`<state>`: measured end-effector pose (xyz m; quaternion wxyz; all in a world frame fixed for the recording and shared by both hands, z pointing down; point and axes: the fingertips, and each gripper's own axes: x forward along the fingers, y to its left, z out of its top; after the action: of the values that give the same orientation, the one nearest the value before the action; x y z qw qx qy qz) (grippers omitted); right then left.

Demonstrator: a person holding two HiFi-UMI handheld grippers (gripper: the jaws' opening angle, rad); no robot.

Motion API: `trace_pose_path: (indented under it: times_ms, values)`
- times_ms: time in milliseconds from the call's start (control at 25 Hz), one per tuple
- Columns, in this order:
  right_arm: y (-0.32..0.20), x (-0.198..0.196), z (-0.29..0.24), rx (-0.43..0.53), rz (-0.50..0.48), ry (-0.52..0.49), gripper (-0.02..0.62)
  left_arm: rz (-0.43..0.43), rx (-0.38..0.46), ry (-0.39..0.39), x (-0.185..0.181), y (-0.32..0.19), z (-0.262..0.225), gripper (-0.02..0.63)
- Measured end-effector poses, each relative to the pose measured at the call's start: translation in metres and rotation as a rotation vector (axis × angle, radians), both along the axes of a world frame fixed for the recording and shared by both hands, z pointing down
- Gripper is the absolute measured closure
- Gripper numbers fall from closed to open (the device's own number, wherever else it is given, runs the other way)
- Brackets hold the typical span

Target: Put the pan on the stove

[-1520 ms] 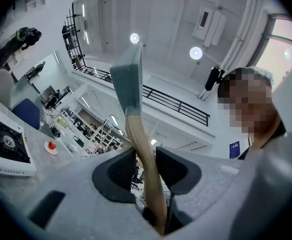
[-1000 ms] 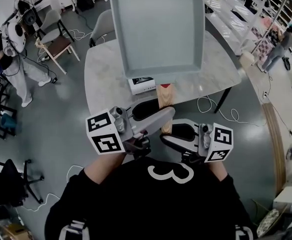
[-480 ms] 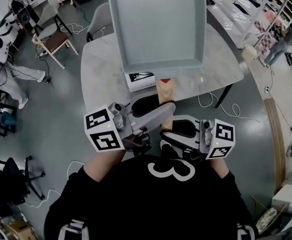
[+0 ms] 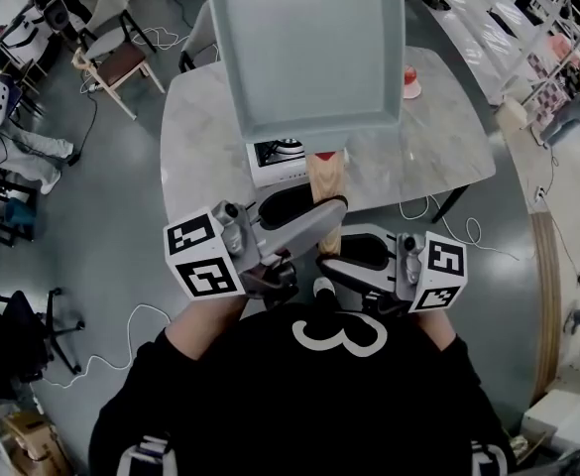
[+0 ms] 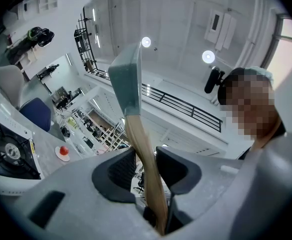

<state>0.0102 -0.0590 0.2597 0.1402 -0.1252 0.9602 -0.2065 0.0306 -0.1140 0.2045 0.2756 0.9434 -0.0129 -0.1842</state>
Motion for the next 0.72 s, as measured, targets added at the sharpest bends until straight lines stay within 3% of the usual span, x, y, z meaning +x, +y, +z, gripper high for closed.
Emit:
trace_pose_path:
  times_ms: [720]
  values:
    - [-0.036, 0.028, 0.031, -0.113, -0.108, -0.031, 0.499, -0.116, -0.129, -0.027, 0.024, -0.045, 0.041, 0.469]
